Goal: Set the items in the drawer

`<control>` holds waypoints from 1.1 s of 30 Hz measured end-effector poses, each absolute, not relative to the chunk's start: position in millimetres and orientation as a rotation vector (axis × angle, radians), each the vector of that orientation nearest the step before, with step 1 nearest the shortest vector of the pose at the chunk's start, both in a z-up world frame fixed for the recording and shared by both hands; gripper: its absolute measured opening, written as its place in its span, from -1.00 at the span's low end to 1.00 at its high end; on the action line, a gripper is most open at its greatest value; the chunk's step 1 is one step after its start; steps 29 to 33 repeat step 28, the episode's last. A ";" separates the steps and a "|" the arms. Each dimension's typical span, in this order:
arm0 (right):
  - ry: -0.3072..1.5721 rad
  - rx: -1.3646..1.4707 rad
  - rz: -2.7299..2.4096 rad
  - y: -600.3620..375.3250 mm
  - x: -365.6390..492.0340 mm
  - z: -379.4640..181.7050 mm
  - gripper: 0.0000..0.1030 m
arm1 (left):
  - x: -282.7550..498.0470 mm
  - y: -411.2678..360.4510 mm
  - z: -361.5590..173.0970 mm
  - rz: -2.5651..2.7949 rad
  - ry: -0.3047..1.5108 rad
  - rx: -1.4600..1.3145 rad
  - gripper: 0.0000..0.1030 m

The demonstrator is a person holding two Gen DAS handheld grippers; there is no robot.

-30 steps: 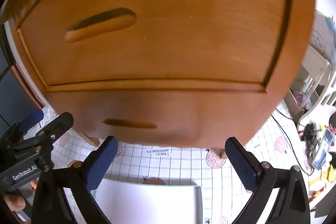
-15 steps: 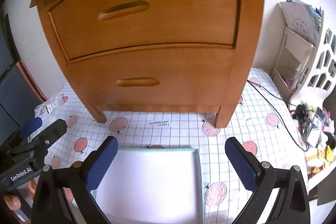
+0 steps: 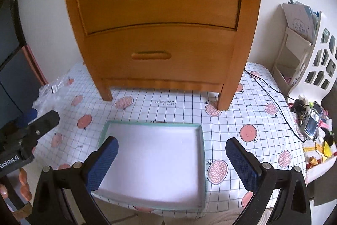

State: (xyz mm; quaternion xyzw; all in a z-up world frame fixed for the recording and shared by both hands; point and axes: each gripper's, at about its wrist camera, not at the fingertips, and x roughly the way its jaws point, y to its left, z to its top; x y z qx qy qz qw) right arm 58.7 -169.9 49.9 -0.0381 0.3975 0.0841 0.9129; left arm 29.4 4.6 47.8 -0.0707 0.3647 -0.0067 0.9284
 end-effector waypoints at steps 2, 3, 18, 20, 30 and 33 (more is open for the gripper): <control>0.821 -0.086 0.175 -167.4 52.9 46.0 1.00 | 22.9 5.1 42.0 0.004 0.759 -0.133 1.00; 0.823 -0.082 0.177 -166.8 49.4 43.6 1.00 | 21.1 5.8 39.3 0.003 0.765 -0.133 1.00; 0.861 -0.087 0.158 -164.2 27.5 10.5 1.00 | 7.2 10.0 8.2 0.030 0.832 -0.111 1.00; 0.865 -0.092 0.156 -163.7 27.1 8.4 1.00 | 6.8 11.0 5.3 0.033 0.840 -0.108 1.00; 0.861 -0.098 0.162 -160.6 26.7 8.5 1.00 | 6.3 11.3 -0.8 0.036 0.871 -0.100 1.00; 0.861 -0.098 0.162 -160.6 26.7 8.5 1.00 | 6.3 11.3 -0.8 0.036 0.871 -0.100 1.00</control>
